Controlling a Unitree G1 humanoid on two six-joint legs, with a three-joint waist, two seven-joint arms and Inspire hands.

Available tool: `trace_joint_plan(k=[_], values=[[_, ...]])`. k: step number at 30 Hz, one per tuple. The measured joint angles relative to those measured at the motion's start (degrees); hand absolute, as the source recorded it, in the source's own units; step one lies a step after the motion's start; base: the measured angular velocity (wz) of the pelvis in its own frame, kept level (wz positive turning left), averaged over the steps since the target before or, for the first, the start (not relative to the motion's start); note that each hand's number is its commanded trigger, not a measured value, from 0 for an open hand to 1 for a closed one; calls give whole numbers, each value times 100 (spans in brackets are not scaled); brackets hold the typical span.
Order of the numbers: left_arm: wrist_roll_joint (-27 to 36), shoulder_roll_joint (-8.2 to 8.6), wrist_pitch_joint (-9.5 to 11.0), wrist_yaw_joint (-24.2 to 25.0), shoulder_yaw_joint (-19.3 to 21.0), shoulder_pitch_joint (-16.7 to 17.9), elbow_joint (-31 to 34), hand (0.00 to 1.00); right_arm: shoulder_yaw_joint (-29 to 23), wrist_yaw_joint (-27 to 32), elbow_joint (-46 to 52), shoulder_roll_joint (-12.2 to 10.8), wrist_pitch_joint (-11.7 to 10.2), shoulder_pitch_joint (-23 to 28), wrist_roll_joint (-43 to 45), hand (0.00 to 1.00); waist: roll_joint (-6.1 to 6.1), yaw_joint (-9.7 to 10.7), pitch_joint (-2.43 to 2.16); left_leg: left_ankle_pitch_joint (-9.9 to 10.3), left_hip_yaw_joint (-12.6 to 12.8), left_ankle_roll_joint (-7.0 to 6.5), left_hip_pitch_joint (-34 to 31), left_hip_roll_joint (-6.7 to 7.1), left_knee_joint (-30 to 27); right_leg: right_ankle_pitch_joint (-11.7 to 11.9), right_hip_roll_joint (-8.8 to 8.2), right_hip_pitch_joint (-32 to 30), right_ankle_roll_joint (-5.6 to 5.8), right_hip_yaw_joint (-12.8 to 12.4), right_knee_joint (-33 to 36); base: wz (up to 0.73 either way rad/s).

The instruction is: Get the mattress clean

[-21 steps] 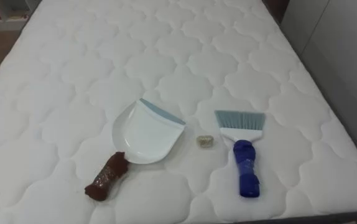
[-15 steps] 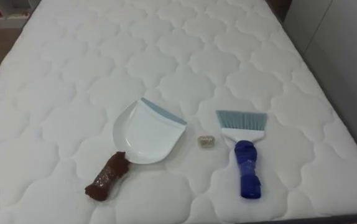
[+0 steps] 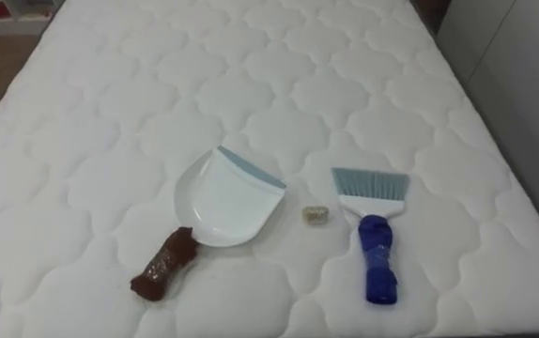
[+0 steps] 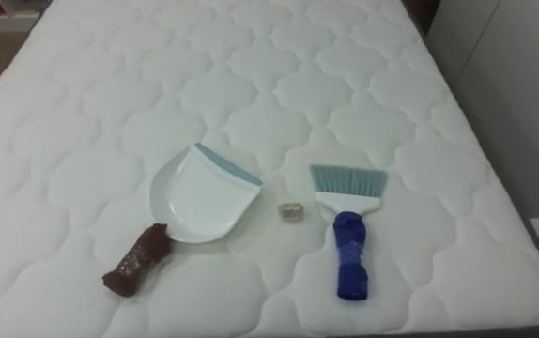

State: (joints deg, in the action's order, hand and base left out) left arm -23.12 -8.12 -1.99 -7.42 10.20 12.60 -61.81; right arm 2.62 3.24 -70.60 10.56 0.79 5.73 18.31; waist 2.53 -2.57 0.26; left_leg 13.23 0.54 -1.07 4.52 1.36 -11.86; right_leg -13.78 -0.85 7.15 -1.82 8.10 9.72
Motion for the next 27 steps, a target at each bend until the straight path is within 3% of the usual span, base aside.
trace_joint_plan(k=[3, 6, 8, 11, 13, 17, 27], values=[[15, -1, 92, -361, 118, -58, 337, 0, -3, 59, -10, 17, -119, -7, -27, 0, -19, -4, -19, -1, -88, -1, -31, 23, -9, 0, -2, 0, 0, 55, -11, 10], [117, -6, 345, -674, 213, -40, 1103, 0, -4, 93, -38, 16, -276, -17, -30, 0, 10, -103, -14, -2, -96, -2, -60, 27, -30, 0, -2, -7, 1, 80, -11, 5], [135, -6, 634, -906, 204, -44, 1598, 0, -4, 94, -35, 15, -433, -38, -67, 0, 10, -120, -8, -2, -96, -2, -66, 27, -34, 2, -2, -16, 4, 76, -16, 0], [190, -4, 785, -1062, 171, -94, 2065, 0, -2, 79, -17, 14, -590, -58, -242, 0, 27, -86, -21, -2, -96, -2, -69, 26, -36, 10, -2, -21, 10, 78, -3, 0], [268, -4, 811, -1122, 131, -98, 2520, 0, 1, 47, 31, 11, -605, -31, -285, 0, 28, -77, -21, -2, -111, -2, -82, 25, -41, 20, 2, -24, 10, 83, 3, 4], [292, -20, 1147, -1351, 120, -271, 3171, 0, 1, -80, 36, 16, -678, -23, -365, 0, -8, -102, -25, -2, -93, -2, -78, 24, -25, 23, 1, -35, 10, 59, 3, -1], [344, -85, 1192, -1441, -327, -738, 3540, 0, 53, -351, -37, 20, -712, -47, -606, 0, -54, 56, -35, -2, -106, -3, -116, 23, 0, 47, -1, -78, 18, 82, -9, 0]])
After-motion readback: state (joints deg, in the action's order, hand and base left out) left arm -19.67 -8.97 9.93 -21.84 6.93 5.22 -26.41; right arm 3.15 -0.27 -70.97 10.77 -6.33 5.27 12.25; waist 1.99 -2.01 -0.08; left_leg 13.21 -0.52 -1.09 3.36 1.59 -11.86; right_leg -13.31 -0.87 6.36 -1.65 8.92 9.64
